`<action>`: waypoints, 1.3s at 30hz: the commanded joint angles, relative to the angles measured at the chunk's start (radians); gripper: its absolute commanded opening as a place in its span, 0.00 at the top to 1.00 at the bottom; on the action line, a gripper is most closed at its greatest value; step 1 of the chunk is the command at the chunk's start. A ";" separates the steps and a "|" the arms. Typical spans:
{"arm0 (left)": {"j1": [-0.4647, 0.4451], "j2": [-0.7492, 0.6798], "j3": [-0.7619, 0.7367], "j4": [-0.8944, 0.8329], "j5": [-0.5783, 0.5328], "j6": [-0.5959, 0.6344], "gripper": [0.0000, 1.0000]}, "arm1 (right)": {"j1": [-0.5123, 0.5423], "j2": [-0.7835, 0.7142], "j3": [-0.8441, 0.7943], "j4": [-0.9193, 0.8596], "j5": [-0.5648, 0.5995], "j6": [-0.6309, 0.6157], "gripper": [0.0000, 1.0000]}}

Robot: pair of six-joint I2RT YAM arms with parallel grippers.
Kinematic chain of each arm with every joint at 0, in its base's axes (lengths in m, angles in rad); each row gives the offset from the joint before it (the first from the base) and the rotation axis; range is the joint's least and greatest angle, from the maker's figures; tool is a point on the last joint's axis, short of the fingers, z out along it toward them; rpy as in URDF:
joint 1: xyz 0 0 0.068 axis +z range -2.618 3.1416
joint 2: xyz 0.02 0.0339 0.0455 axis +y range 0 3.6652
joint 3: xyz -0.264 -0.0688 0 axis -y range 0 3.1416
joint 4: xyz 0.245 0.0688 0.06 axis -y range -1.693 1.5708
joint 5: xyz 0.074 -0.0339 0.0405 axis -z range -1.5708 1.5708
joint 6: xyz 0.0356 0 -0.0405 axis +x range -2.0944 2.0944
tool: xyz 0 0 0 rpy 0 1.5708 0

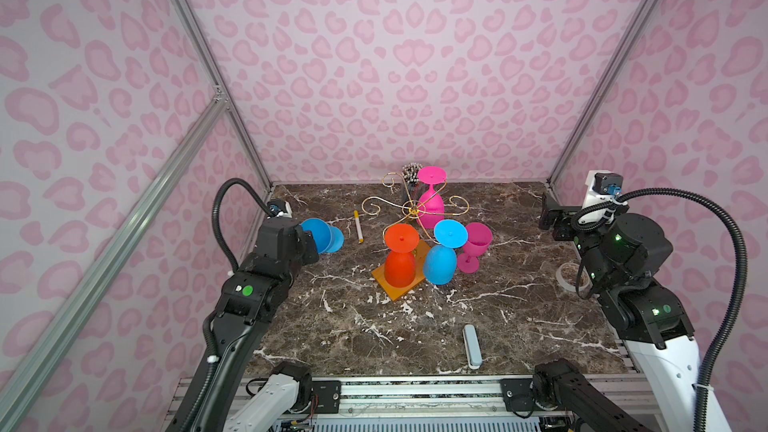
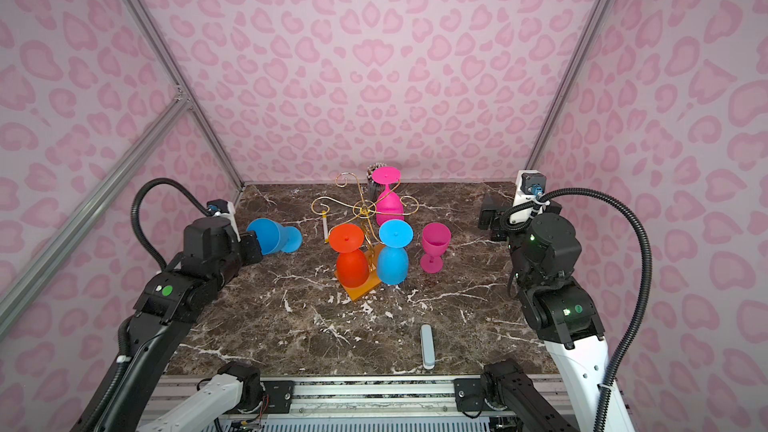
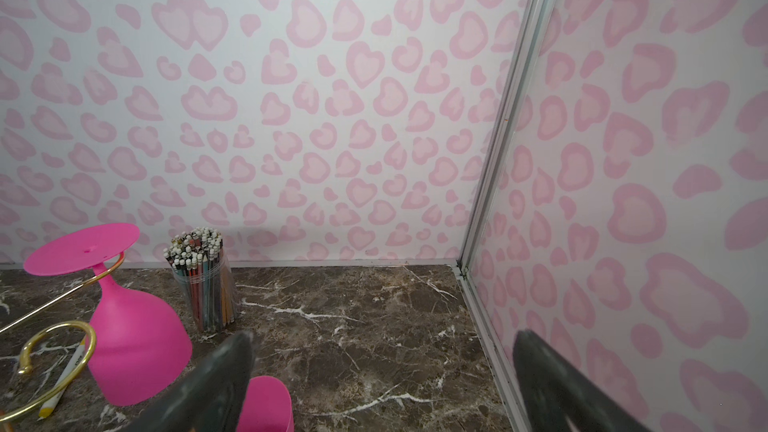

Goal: Take the wine glass off the wine glass rack
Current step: 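Lower the blue glass upright onto the table near the wooden board with the left gripper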

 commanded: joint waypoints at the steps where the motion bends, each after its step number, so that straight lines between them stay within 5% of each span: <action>1: 0.008 0.034 -0.012 -0.055 0.120 -0.040 0.97 | -0.010 -0.008 -0.014 -0.004 -0.035 0.025 0.01; 11: 0.007 0.147 -0.052 -0.083 0.233 -0.036 0.97 | -0.046 0.025 0.036 -0.092 -0.068 0.044 0.01; 39: -0.079 0.358 0.019 -0.121 0.100 0.013 0.97 | -0.119 0.068 0.057 -0.173 -0.180 0.052 0.01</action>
